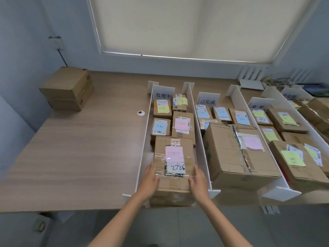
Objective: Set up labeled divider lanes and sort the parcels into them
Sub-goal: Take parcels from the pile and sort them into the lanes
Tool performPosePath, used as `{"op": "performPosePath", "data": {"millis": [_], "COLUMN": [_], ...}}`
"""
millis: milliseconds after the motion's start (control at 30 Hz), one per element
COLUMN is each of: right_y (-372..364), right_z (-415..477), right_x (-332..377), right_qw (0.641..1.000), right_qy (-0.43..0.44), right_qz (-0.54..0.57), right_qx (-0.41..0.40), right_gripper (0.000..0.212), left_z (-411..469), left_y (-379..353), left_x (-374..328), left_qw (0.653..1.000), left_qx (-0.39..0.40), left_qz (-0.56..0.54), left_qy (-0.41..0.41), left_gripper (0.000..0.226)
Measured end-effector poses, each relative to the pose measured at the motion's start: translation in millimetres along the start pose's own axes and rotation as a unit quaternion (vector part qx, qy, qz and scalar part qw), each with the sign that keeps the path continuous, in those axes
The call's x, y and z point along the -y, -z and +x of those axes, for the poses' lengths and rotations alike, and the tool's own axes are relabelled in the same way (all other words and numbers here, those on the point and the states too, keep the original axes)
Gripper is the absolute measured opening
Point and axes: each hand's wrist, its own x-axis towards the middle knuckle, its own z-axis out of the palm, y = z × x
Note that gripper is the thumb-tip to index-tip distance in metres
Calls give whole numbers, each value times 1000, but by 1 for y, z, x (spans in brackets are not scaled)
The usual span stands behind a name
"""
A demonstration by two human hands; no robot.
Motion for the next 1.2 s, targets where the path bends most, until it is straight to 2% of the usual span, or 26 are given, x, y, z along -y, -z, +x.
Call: {"op": "performPosePath", "data": {"millis": [233, 400, 600, 867, 1200], "right_y": [-20, -64, -150, -249, -334], "right_z": [-13, -16, -10, 0, 93], "right_x": [42, 111, 207, 333, 442], "right_qw": [990, 976, 963, 975, 986], "right_qy": [115, 206, 259, 205, 111], "right_qz": [-82, -69, -55, 38, 54], "right_qx": [-11, 24, 43, 79, 112], "right_gripper": [47, 38, 28, 28, 29], "left_z": [-42, -57, -67, -60, -12], "left_y": [71, 158, 283, 418, 495], "left_x": [22, 49, 91, 162, 223], "left_qw": [993, 977, 961, 951, 953], "left_qx": [-94, -177, -242, -275, -285], "left_qz": [66, 116, 132, 135, 94], "left_qy": [1, -10, -6, 26, 45], "left_gripper": [49, 39, 31, 30, 29]}}
